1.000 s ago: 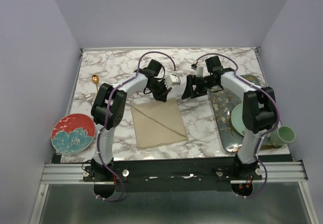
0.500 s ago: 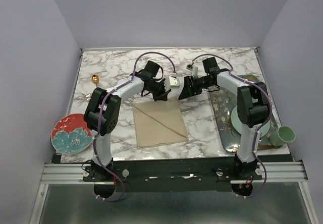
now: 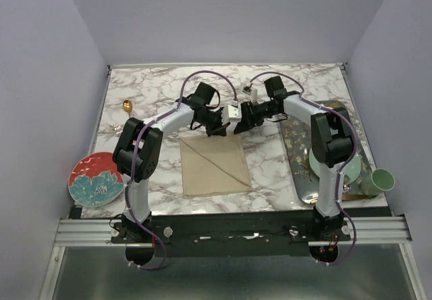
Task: Fold the napkin into a case and place the utensils inside
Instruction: Pick up the upper triangle-folded napkin from the center of the board.
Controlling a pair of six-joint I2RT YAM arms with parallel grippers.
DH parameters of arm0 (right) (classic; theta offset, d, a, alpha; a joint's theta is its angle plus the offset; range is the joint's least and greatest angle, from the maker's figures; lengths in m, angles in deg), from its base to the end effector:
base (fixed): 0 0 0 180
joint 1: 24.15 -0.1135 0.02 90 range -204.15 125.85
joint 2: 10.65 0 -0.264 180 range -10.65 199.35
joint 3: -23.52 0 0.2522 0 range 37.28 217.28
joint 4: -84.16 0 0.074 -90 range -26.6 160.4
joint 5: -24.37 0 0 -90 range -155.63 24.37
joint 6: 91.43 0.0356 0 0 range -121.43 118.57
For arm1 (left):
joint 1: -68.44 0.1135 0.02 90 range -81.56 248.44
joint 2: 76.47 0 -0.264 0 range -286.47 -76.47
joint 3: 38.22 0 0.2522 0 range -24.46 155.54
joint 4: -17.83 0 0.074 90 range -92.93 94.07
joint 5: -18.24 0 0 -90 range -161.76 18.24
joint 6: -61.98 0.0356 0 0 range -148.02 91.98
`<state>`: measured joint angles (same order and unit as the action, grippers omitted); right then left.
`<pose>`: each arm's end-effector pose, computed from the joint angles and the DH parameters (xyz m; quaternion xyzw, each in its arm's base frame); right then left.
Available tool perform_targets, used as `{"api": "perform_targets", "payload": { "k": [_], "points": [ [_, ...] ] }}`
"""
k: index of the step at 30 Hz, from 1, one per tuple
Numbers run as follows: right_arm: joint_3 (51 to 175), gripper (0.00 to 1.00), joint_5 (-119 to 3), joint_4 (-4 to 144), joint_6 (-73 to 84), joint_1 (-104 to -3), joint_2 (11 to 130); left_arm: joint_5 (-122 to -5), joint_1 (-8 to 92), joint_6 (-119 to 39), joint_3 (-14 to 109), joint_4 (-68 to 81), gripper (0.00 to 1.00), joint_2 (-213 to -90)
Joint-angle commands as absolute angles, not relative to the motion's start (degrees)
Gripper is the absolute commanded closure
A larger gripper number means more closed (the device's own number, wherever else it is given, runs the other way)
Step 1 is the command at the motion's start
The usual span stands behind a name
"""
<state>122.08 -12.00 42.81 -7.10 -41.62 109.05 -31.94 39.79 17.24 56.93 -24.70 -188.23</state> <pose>0.4015 0.1564 0.1675 -0.2789 0.8277 0.4577 0.1660 0.3502 -0.2173 0.1996 0.6173 0.6698 -0.2887 0.2950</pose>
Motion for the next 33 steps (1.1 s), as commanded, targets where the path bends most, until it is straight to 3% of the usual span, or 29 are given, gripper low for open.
{"api": "perform_targets", "payload": {
  "k": [1,14,20,23,24,26,27,30,33],
  "points": [
    [124.3,0.12,-8.7,43.9,-7.4,-42.6,111.0,-29.1,39.2,18.9,56.5,-24.2,1.0,-186.5],
    [125.3,0.35,-7.9,44.0,-6.3,-44.7,112.8,-28.7,39.1,20.0,56.8,-24.5,1.0,-186.8],
    [124.6,0.52,-8.7,44.0,-6.6,-44.6,112.5,-29.2,39.0,20.8,56.7,-24.9,1.0,-187.0],
    [124.4,0.66,-8.6,44.1,-6.6,-44.7,112.2,-29.7,39.0,20.6,56.7,-24.8,1.0,-187.1],
    [124.4,0.76,-8.3,44.0,-6.5,-44.6,112.1,-29.9,39.1,19.5,56.7,-24.5,0.99,-187.0],
    [124.4,0.87,-8.1,44.0,-6.7,-44.6,112.0,-30.7,39.6,17.8,57.0,-24.9,0.88,-186.8],
    [124.4,0.98,-8.1,44.0,-6.7,-44.6,112.0,-31.2,40.0,16.9,58.1,-26.0,0.75,-186.8],
    [124.1,0.99,-8.1,44.0,-7.3,-44.6,111.4,-28.7,44.0,17.2,57.8,-29.8,0.55,-184.9],
    [123.5,0.99,-7.6,44.0,-8.0,-44.7,110.5,-25.9,49.7,17.0,56.5,-31.3,0.46,-183.5]
  ]
}}
